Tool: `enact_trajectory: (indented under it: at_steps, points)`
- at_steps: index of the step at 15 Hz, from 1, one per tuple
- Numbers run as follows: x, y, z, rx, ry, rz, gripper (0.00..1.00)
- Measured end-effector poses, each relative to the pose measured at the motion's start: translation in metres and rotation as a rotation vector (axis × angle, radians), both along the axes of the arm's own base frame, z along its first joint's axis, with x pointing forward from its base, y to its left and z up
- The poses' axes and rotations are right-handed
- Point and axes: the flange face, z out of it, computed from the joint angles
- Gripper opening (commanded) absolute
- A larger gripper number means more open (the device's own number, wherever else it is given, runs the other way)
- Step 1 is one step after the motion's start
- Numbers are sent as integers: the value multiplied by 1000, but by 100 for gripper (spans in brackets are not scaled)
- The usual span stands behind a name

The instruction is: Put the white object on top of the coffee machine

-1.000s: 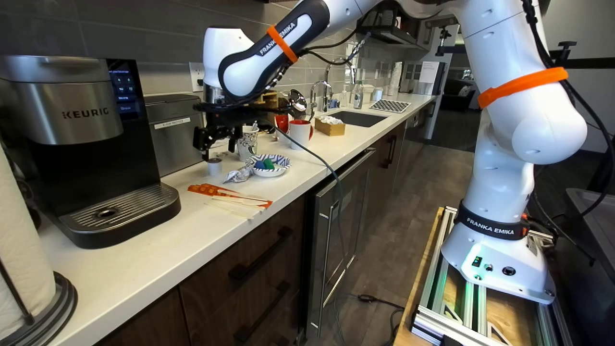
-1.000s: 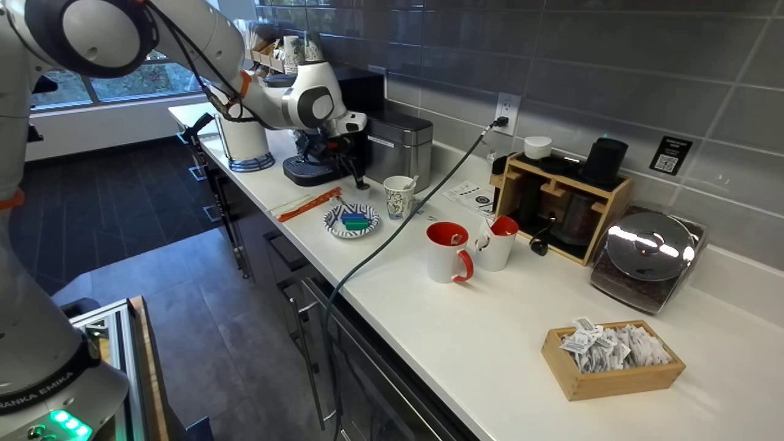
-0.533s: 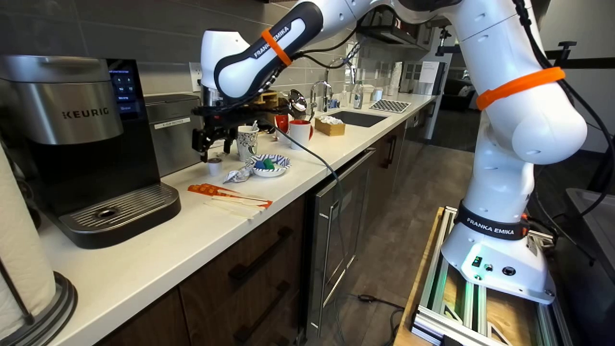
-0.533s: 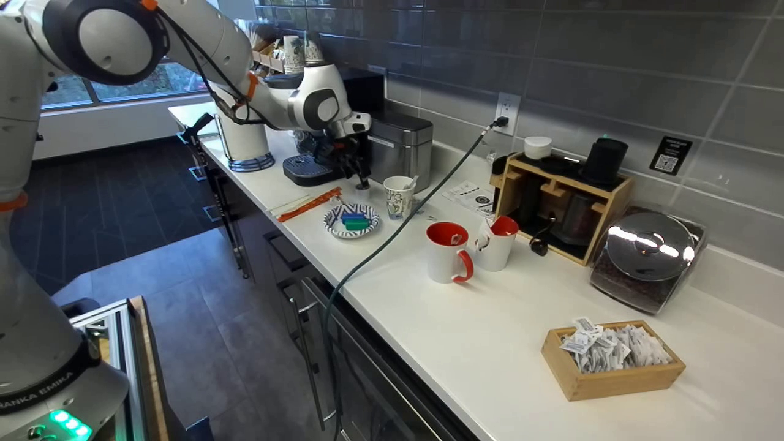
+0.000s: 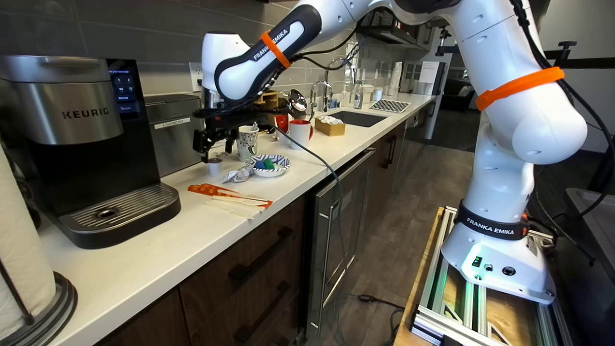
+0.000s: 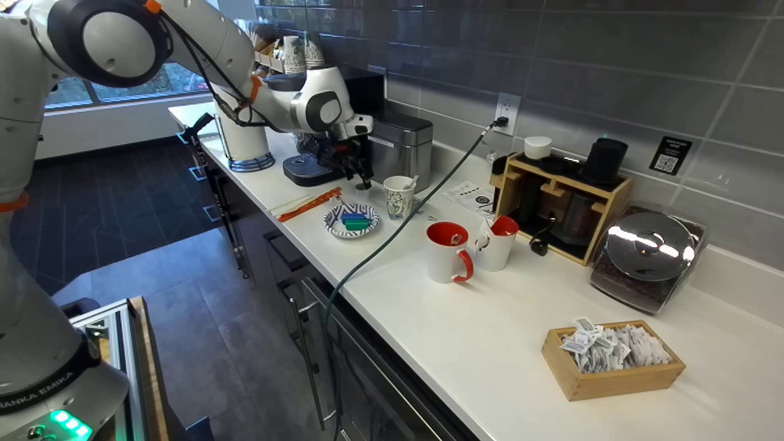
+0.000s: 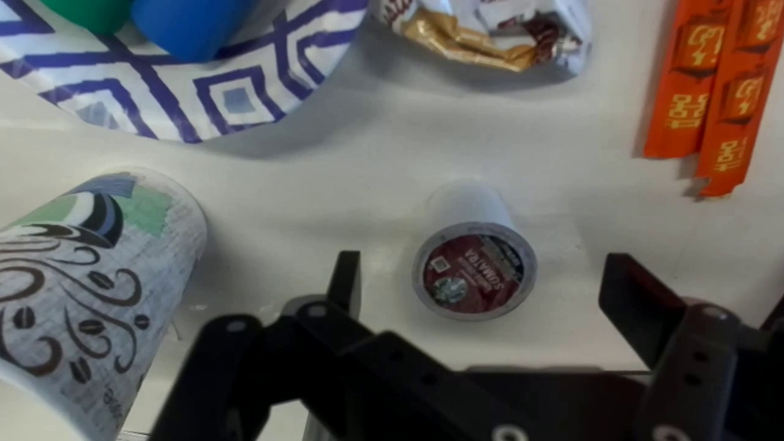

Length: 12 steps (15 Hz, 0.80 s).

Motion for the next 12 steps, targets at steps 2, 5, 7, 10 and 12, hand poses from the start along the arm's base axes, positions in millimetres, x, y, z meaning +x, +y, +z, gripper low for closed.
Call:
enact_trajectory:
  at_steps: [2,5,7,10,12]
  points:
    - [2,0,-5,3,6,1,100]
    - [7,-2,-11,10,10,-3,98]
    - [11,-3,-10,15,6,-7,98]
    - [16,-7,-8,24,0,-13,99]
    - [18,-10,-5,29,-2,-5,99]
